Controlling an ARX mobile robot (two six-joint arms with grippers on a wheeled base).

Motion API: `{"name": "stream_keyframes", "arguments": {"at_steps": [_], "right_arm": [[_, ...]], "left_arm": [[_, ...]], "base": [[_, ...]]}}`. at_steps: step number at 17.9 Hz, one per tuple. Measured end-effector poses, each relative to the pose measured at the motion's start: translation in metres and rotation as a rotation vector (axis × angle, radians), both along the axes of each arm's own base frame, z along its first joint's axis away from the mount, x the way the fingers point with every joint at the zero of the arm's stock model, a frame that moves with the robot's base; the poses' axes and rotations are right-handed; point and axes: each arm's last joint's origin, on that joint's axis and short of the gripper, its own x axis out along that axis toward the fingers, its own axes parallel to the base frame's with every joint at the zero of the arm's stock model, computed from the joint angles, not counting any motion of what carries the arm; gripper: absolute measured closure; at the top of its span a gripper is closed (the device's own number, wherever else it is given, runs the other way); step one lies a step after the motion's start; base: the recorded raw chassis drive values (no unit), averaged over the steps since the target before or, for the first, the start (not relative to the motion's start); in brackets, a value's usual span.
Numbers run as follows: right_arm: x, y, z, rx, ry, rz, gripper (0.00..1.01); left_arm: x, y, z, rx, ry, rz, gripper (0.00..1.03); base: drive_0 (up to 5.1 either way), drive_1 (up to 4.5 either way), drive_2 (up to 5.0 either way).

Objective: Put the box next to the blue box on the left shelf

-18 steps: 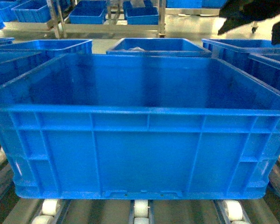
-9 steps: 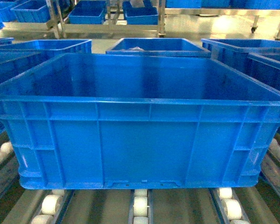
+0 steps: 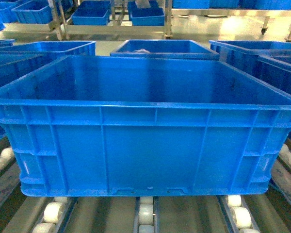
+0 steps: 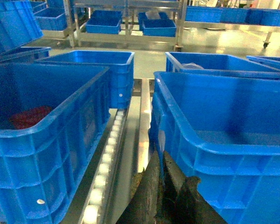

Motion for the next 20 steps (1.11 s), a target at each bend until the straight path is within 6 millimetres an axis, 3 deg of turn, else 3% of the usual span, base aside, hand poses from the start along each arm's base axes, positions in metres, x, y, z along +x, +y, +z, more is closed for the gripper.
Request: {"name": "stream_keyframes", "arguments": {"at_steps": [1,5,9,20], "right_arm": [[-0.011,0.000,-0.009,0.000,-0.017,0.000,1.00],[-0.014,0.000,-0.014,0.000,0.023,0.000,1.00],[-0.022,0.000,-0.007,0.000,-0.023,0.000,1.00],[-0.043,0.000,-0.005,0.000,-0.026,0.001,1.00]], "left_arm": [[-0.012,0.000,-0.004,0.000,-0.002,0.003,1.01],[-0.015,0.000,-0.006,0.000,-0.001,0.004,1.01],[-0.021,0.000,-0.013,0.000,-0.003,0.004,1.01],[-0.043,0.000,-0.008,0.000,-0.027,0.003,1.01]], "base": [[0.0,0.00,0.0],[0.0,0.00,0.0],[0.0,0.00,0.0],[0.0,0.00,0.0]]}}
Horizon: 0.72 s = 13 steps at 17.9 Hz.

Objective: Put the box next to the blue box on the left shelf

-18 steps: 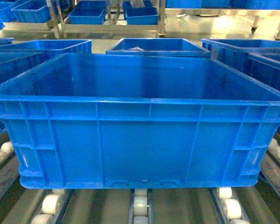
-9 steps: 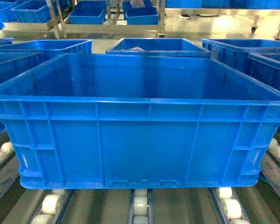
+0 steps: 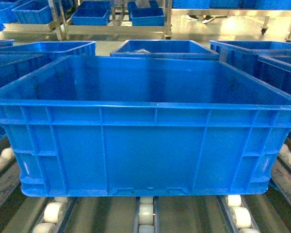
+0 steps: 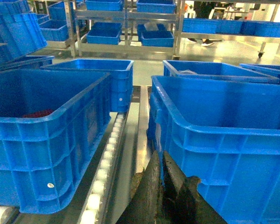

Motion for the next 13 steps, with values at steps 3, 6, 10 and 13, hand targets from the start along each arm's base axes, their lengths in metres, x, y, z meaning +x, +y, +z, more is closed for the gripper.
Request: {"name": "stream_keyframes", "arguments": {"at_steps": [3,6,10,13], "right_arm": [[-0.004,0.000,0.000,0.000,0.000,0.000,1.00],[-0.015,0.000,-0.006,0.000,0.031,0.000,1.00],[-0.016,0.000,-0.004,0.000,0.011,0.001,1.00],[-0.016,0.000,-0.004,-0.001,0.010,0.001,0.75]], "left_arm": [[-0.004,0.000,0.000,0.000,0.000,0.000,1.01],[-0.015,0.000,-0.007,0.000,0.046,0.002,1.01],[-0.016,0.000,-0.005,0.003,0.019,0.000,1.01],[-0.016,0.000,-0.004,0.002,0.017,0.000,0.81]], "base": [[0.0,0.00,0.0],[0.0,0.00,0.0],[0.0,0.00,0.0],[0.0,0.00,0.0]]}}
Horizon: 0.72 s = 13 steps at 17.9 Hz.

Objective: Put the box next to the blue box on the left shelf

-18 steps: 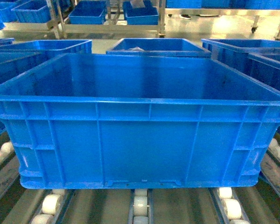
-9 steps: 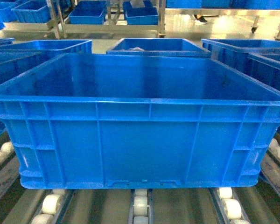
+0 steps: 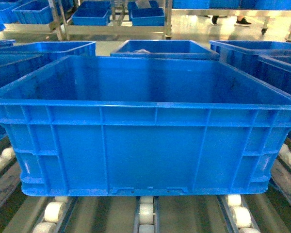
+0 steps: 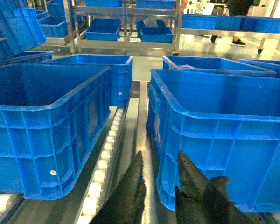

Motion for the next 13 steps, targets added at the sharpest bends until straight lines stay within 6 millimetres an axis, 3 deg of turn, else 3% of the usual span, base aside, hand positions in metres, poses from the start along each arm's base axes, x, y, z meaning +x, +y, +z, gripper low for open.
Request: {"name": "stream_keyframes", "arguments": {"at_steps": [4,8,10,13], "right_arm": [[0.0000,0.0000,0.0000,0.000,0.000,0.000,0.34],[0.0000,0.0000,0.0000,0.000,0.000,0.000,0.20],[0.0000,0.0000,0.0000,0.001,0.000,0.000,0.01],[0.0000,0.0000,0.0000,0.000,0.000,0.000,0.03]], "left_arm": [[0.0000,0.0000,0.0000,0.000,0.000,0.000,0.40],[0.0000,0.0000,0.0000,0.000,0.000,0.000,0.26],[0.0000,0.0000,0.0000,0.000,0.000,0.000,0.06],[0.0000,0.0000,0.0001,0.002,0.000,0.000,0.05]], "base": [[0.0,0.00,0.0],[0.0,0.00,0.0],[0.0,0.00,0.0],[0.0,0.00,0.0]]}}
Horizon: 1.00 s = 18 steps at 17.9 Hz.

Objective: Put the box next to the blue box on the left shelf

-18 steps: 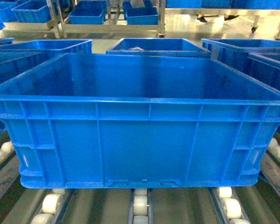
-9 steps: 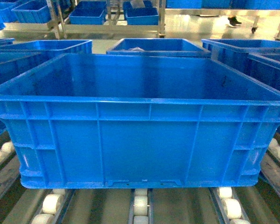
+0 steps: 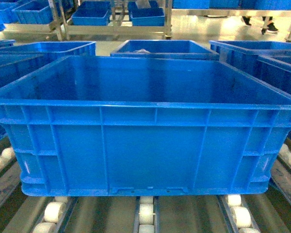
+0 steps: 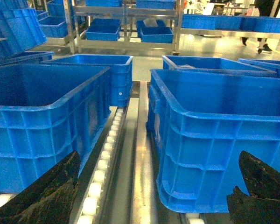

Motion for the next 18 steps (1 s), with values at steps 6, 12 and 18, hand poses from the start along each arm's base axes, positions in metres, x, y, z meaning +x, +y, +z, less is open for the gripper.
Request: {"name": "stream_keyframes", "arguments": {"at_steps": [6,12,18], "right_arm": [[0.0000,0.0000,0.0000,0.000,0.000,0.000,0.03],[0.0000,0.0000,0.0000,0.000,0.000,0.000,0.03],[0.0000,0.0000,0.0000,0.000,0.000,0.000,0.03]], "left_arm": [[0.0000,0.0000,-0.0001,0.000,0.000,0.000,0.05],[0.0000,0.0000,-0.0001,0.000,0.000,0.000,0.05],[0.0000,0.0000,0.0000,0.000,0.000,0.000,0.05]], "base": [[0.0,0.00,0.0],[0.0,0.00,0.0],[0.0,0.00,0.0]]}}
